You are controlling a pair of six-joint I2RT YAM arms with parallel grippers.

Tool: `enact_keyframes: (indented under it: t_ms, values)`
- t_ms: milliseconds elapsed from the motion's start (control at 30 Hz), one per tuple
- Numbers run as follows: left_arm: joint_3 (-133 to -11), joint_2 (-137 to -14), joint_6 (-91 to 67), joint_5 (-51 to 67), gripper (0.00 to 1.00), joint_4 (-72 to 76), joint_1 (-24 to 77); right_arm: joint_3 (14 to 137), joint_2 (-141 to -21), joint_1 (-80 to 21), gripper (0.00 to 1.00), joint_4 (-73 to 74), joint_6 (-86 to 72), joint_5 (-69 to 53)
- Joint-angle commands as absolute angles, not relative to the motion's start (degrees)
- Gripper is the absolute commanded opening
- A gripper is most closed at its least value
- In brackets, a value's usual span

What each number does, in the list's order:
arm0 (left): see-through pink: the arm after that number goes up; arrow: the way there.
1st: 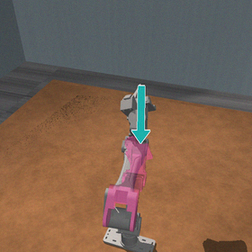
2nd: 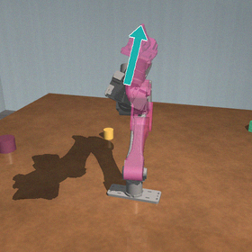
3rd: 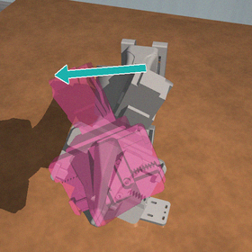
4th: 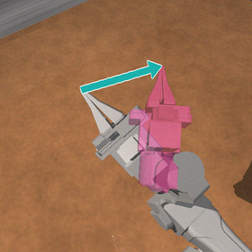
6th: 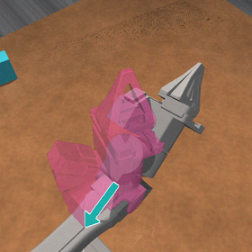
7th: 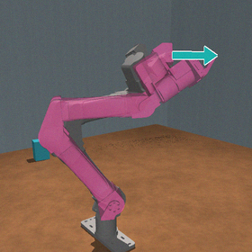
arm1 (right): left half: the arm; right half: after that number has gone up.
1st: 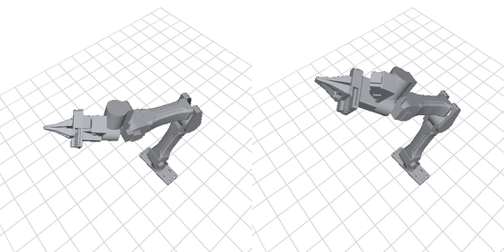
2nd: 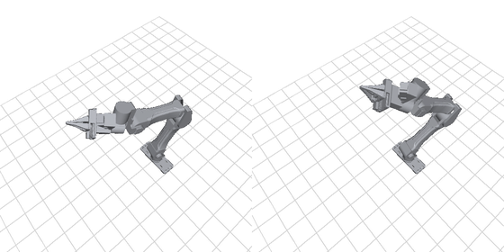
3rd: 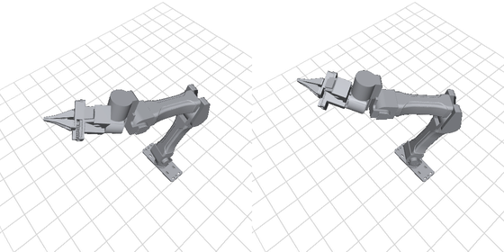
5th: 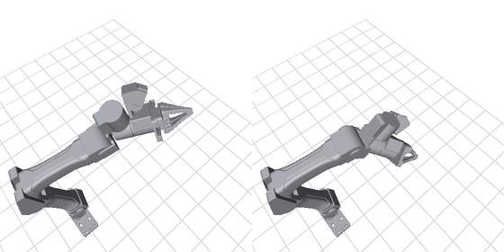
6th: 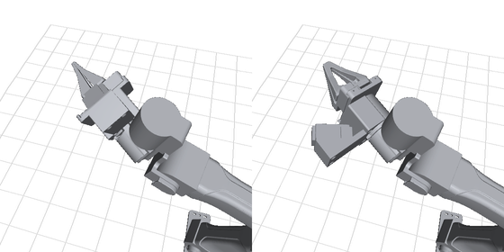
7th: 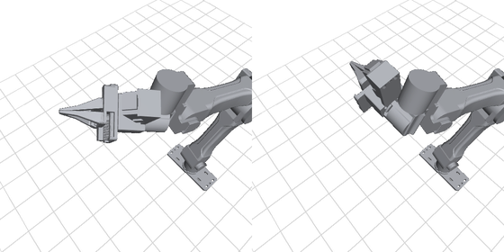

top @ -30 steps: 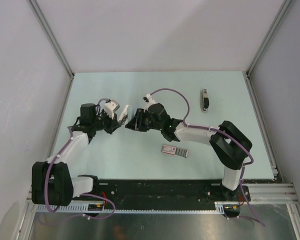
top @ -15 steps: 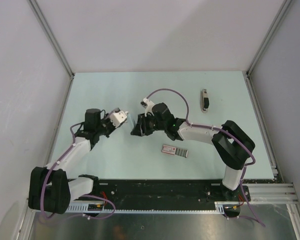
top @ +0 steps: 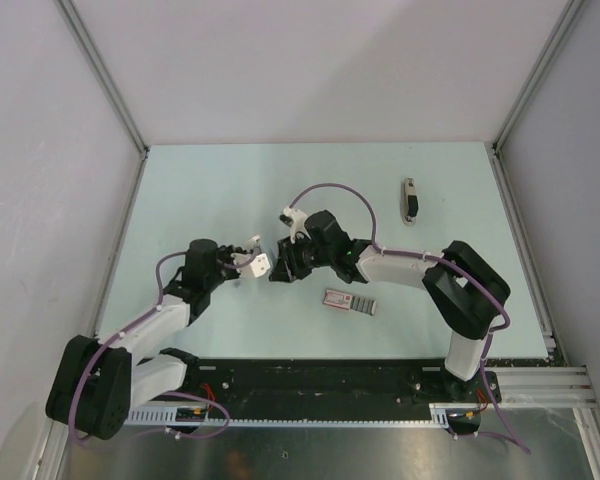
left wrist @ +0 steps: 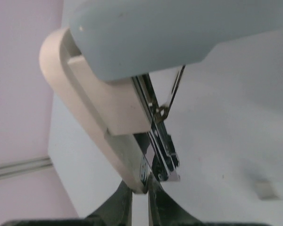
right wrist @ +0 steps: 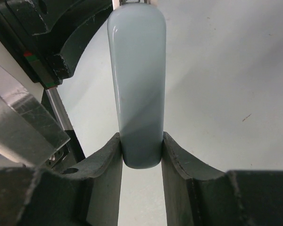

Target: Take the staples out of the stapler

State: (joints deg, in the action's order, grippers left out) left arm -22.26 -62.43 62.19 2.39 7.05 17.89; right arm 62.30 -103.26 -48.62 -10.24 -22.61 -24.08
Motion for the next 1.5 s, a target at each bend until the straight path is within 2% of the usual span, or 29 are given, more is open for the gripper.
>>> enact_keyframes:
  t_ms: [0,133,200,367,467,667,833,900,1000,1033,1067,1133,1167,1333,1467]
  values:
    - [-19.7,-61.5,70.0,-2.3,0.02,10.0,19.4,63.3,-102.0,-47.7,0.0,-16.4,-23.9,-22.0]
    - [-19.1,-61.0,68.8,-2.9,0.02,10.2,20.0,63.3,-102.5,-47.9,0.0,-18.4,-25.4,-22.3]
    - [-22.0,-60.9,64.0,-1.4,0.04,5.4,20.2,63.3,-102.5,-47.8,0.0,-20.4,-26.7,-22.5]
    - [-34.2,-61.0,46.2,12.9,0.26,-14.6,20.3,63.4,-101.9,-47.3,0.0,-27.7,-31.9,-22.2]
    - [-38.4,-60.4,39.1,22.5,0.32,-21.8,20.4,63.4,-101.4,-47.1,0.0,-31.1,-34.4,-21.3]
    - [-41.8,-61.0,31.8,38.2,0.32,-29.1,20.3,63.8,-101.0,-46.9,0.0,-32.5,-36.1,-20.7]
    - [-44.2,-61.1,27.4,42.2,0.35,-30.0,20.1,63.7,-100.0,-47.0,0.0,-30.2,-34.6,-19.9]
    - [-46.3,-60.9,26.3,40.8,0.38,-30.0,18.8,64.1,-99.3,-46.9,0.0,-27.4,-32.9,-18.6]
    - [-51.9,-61.0,24.0,39.1,0.5,-29.9,12.3,66.4,-98.7,-46.8,0.0,-18.6,-28.9,-16.3]
    - [-54.6,-61.5,22.9,38.4,0.56,-29.9,9.0,67.2,-98.7,-46.9,0.0,-15.5,-27.5,-15.5]
    - [-56.9,-62.1,22.1,38.0,0.67,-29.9,5.7,68.0,-98.8,-47.0,0.0,-12.5,-26.1,-14.8]
    - [-60.9,-64.0,20.3,38.6,0.84,-29.9,-0.8,69.4,-99.0,-47.5,0.0,-6.7,-23.7,-13.2]
    - [-62.4,-65.0,19.6,39.0,0.88,-29.9,-3.4,70.2,-99.3,-47.9,0.0,-3.9,-22.5,-12.1]
    - [-64.9,-68.5,17.1,39.5,0.98,-30.1,-8.9,77.6,-104.3,-51.1,0.0,11.6,-17.9,-6.0]
    - [-63.8,-68.1,15.8,40.4,0.99,-30.1,-9.3,88.8,-112.7,-54.0,0.0,25.0,-15.1,-2.5]
